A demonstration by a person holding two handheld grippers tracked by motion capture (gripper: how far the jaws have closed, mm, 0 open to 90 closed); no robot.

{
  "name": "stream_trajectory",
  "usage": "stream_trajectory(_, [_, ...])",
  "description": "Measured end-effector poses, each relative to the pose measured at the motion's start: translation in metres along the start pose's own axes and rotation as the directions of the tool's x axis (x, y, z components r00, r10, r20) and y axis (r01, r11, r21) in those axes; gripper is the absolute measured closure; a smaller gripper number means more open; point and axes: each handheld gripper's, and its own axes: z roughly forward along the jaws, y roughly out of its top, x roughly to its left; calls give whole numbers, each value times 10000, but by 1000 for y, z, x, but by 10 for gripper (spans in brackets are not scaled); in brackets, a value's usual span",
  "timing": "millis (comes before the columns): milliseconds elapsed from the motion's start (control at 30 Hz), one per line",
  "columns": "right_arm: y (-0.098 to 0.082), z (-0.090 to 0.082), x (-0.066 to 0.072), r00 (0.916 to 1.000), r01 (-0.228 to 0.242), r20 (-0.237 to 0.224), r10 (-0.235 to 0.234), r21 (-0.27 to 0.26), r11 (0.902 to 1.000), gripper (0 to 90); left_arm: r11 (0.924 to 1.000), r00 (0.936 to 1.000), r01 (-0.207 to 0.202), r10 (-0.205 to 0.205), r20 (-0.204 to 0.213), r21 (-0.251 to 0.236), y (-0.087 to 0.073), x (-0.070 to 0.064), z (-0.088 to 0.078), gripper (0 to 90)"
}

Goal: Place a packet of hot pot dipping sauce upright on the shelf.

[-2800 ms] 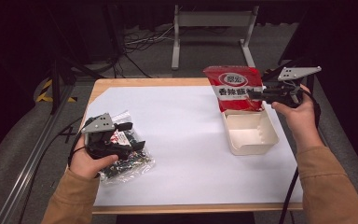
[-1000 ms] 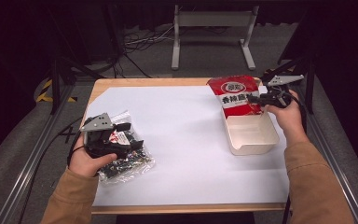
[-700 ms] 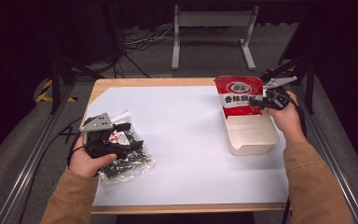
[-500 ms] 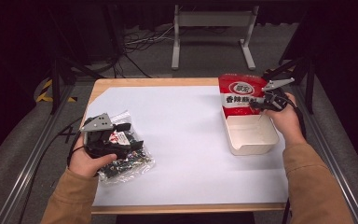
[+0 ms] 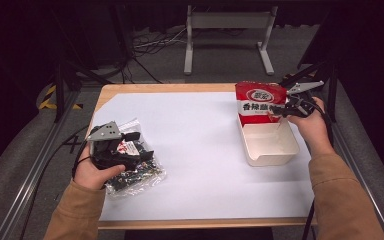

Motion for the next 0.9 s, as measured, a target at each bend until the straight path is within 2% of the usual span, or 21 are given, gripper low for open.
stream_trajectory(100, [1, 0, 1, 9998, 170, -127, -167, 218, 9996, 842, 10000, 10000, 53, -53, 64, 6, 0, -1, 1, 183])
stream_trajectory(267, [-5, 7, 0, 10000, -81, -39, 84, 673, 9977, 873, 10000, 10000, -4, 4, 3, -12, 0, -1, 0, 183])
stream_trajectory(367, [-11, 9, -3, 9989, -441, -126, 448, 502, 9978, 874, 9999, 9999, 114, -114, -1, -19, -1, 0, -1, 183])
stream_trajectory(433, [-10, 8, -2, 9993, -351, -70, 356, 539, 9979, 864, 9999, 9999, 120, -120, -16, -7, -1, 1, -2, 183])
stream_trajectory(633, [-9, 4, -1, 9978, -637, 214, 630, 303, 9975, 754, 9998, 9996, 218, -217, -183, 21, -3, 4, -5, 182])
stream_trajectory(767, [-8, -5, 1, 9961, -756, 452, 756, -12, 9971, 613, 9998, 9993, 187, -184, -325, 89, -4, 6, -8, 177])
stream_trajectory(800, [-8, -8, 2, 9959, -707, 562, 708, -45, 9975, 580, 9999, 9991, 71, -67, -408, 85, -4, 7, -8, 176])
stream_trajectory(900, [-7, -15, 4, 9958, -745, 527, 750, -115, 9972, 549, 9996, 9990, 247, -242, -377, 120, -5, 7, -9, 174])
